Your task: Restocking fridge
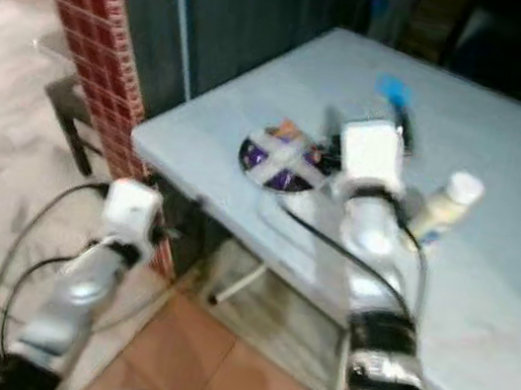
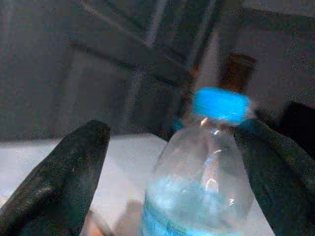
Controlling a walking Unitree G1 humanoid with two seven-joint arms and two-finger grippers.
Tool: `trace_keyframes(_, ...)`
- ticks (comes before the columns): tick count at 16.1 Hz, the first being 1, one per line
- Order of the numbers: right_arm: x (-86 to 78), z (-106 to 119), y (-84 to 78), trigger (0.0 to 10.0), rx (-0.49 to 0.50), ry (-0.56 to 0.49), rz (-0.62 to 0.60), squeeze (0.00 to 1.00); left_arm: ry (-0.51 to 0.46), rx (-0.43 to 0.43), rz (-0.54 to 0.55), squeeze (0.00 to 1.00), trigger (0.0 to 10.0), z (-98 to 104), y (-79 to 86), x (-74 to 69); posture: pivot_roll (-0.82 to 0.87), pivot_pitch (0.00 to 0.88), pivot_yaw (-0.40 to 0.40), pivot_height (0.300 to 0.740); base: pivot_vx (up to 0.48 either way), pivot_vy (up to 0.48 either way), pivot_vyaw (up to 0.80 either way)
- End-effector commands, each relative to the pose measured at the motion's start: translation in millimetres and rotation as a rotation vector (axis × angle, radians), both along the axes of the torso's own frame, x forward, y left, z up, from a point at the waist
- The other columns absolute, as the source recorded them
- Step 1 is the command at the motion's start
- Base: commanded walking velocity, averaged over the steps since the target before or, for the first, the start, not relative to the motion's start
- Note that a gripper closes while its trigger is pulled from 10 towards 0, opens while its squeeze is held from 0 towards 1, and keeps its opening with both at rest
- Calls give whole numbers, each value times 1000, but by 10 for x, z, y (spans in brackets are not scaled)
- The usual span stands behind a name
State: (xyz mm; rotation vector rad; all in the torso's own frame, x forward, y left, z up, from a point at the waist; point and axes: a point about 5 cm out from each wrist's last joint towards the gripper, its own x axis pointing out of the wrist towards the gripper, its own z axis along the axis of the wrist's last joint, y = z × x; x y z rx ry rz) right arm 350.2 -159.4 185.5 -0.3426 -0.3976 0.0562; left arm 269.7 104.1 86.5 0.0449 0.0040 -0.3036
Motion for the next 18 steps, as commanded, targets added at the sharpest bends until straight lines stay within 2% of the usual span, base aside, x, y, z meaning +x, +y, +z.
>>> trace_keyframes(1,5,-2,-106,10000,3,9,-1,0,-22,-13,-20,0,10000,60,-81,12,4,0,46,740,0,0,0)
trace_keyframes(2,23,32,-82,10000,-19,0,24,0,-25,-11,-20,0,10000,62,-81,13,5,0,46,740,0,0,0)
trace_keyframes(11,29,161,-56,10000,11,-47,30,0,-22,-7,-28,0,10000,58,-85,-2,5,0,49,740,0,0,0)
trace_keyframes(14,75,239,-73,10000,41,-43,-1,0,-18,-5,-30,0,10000,52,-88,-4,6,0,49,740,0,0,0)
trace_keyframes(18,116,224,-107,10000,120,10,-55,0,-17,-5,-31,0,10000,52,-96,7,7,0,43,740,0,0,0)
